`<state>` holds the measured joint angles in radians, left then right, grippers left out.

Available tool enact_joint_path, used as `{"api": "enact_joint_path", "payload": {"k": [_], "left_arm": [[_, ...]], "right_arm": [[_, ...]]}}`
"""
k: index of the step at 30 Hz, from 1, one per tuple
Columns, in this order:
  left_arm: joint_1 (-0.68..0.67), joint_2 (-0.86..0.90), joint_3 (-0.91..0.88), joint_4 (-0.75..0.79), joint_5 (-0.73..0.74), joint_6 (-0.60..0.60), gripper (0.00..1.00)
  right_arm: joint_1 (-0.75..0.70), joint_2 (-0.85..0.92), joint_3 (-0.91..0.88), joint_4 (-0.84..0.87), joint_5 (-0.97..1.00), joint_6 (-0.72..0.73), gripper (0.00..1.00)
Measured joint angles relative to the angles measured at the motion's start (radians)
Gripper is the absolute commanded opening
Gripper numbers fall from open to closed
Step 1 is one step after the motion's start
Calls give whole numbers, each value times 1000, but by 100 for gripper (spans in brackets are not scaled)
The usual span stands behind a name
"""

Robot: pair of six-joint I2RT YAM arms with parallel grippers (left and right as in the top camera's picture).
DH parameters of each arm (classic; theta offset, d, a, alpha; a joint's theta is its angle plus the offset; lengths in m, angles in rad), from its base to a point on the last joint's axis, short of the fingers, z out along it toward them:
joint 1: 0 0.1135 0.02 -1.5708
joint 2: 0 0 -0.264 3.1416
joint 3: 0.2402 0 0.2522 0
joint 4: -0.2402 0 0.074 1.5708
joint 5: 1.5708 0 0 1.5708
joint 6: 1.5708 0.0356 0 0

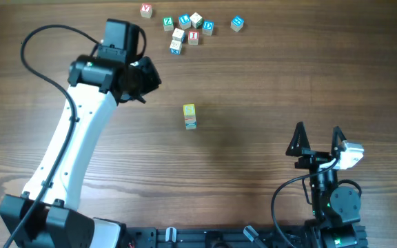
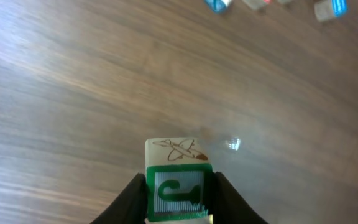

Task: Form a tower
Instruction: 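Carry the green 'J' block over the stack and lower it on top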

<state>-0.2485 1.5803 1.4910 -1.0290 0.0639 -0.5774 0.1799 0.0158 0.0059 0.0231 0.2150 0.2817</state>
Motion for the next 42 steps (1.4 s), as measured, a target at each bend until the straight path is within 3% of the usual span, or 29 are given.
{"api": "enact_joint_path", "payload": {"k": [16,42], "left_arm": [[-254,74,2,-45,13,1,28],[-259,105,2,-45,-40,9,31]], "right_arm": [[0,0,0,0,0,0,100],[0,0,0,0,0,0,100]]}}
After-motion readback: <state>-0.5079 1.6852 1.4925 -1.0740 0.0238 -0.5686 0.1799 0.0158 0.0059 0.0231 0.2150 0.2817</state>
